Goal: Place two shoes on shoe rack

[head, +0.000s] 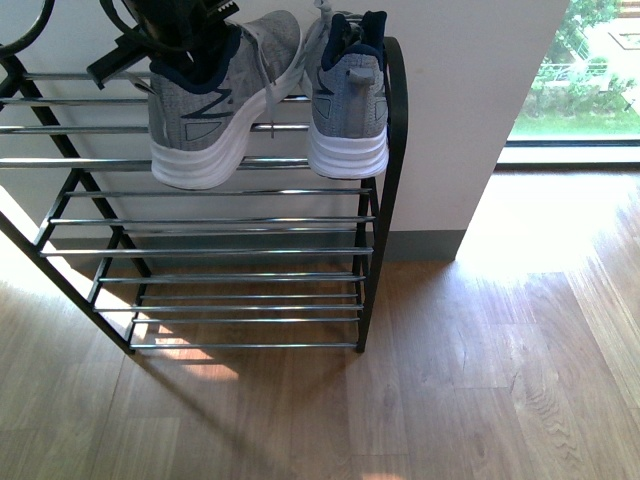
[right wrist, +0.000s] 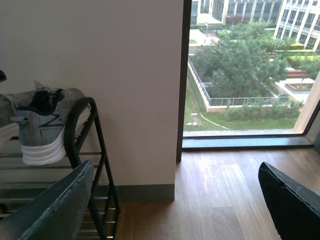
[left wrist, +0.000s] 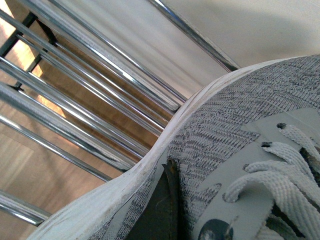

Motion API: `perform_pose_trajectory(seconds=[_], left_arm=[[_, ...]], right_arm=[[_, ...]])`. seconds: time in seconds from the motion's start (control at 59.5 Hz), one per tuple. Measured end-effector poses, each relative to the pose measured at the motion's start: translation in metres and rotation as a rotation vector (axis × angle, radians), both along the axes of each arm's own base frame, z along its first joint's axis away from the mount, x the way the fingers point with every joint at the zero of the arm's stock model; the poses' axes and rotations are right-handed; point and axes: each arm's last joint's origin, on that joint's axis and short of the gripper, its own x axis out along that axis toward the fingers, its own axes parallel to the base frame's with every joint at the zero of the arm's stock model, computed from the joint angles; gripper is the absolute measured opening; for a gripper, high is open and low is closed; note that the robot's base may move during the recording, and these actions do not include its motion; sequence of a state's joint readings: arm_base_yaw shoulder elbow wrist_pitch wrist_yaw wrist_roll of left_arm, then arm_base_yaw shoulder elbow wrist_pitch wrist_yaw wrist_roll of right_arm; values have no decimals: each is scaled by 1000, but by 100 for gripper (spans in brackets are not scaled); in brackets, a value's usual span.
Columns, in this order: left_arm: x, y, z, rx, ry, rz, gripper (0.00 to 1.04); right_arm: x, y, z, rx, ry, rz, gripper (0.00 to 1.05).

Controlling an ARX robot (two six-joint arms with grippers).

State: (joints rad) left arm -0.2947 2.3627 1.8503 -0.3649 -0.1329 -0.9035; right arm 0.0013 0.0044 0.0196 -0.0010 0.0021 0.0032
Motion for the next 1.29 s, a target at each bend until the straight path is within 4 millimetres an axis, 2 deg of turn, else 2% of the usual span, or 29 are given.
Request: perform_pose_trajectory(seconds=[0.37, 0.571, 0.756, 1.109, 1.261, 1.294], left_arm=[[-11, -11, 4, -130, -23, 63, 2], [-10, -13, 4, -176, -94, 116, 2], [-14, -24, 4, -269, -126, 127, 3], [-18, -28, 26, -309, -134, 73, 58], [-21, -25, 41, -307, -150, 32, 93], [-23, -22, 48, -302, -149, 15, 97]], right_arm=[[0, 0, 0, 0, 0, 0, 96], [0, 0, 0, 0, 0, 0, 96], [0, 0, 0, 0, 0, 0, 96], [0, 0, 0, 0, 0, 0, 96], [0, 0, 0, 0, 0, 0, 96], [0, 0, 0, 0, 0, 0, 96]])
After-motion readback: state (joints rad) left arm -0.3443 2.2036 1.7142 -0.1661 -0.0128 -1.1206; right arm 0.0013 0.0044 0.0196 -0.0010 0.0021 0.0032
